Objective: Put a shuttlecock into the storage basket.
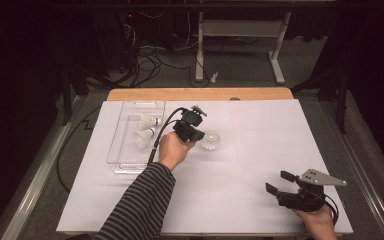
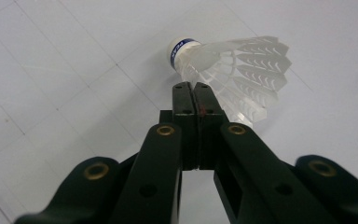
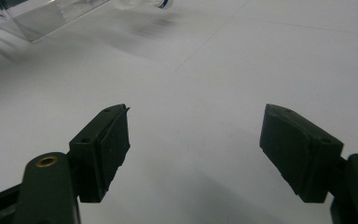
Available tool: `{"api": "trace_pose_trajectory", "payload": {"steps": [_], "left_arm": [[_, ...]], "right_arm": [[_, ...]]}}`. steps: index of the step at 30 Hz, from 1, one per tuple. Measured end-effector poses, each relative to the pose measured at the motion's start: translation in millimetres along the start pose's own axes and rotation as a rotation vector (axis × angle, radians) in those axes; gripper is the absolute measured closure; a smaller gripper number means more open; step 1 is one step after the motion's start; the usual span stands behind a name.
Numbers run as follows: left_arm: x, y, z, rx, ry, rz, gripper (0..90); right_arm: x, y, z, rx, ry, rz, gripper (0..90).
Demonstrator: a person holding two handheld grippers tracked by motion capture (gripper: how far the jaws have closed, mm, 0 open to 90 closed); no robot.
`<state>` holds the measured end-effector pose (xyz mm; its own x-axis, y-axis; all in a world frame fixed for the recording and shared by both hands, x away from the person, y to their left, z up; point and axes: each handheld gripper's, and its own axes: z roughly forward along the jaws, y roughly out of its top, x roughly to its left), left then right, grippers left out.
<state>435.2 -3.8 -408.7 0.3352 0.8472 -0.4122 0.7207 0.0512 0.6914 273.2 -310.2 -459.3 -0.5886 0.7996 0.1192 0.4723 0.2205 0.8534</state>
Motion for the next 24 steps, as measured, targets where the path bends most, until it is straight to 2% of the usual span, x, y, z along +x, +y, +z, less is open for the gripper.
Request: {"api": "trace_pose_trajectory", "payload": {"steps": [24], "left_arm": [[-3.5,-9.1,-19.1,0.011,-0.049,0.024,89.7]], "right_arm": [[0.1,0.0,0.3,0.002,-0.002,0.001,24.5]]}}
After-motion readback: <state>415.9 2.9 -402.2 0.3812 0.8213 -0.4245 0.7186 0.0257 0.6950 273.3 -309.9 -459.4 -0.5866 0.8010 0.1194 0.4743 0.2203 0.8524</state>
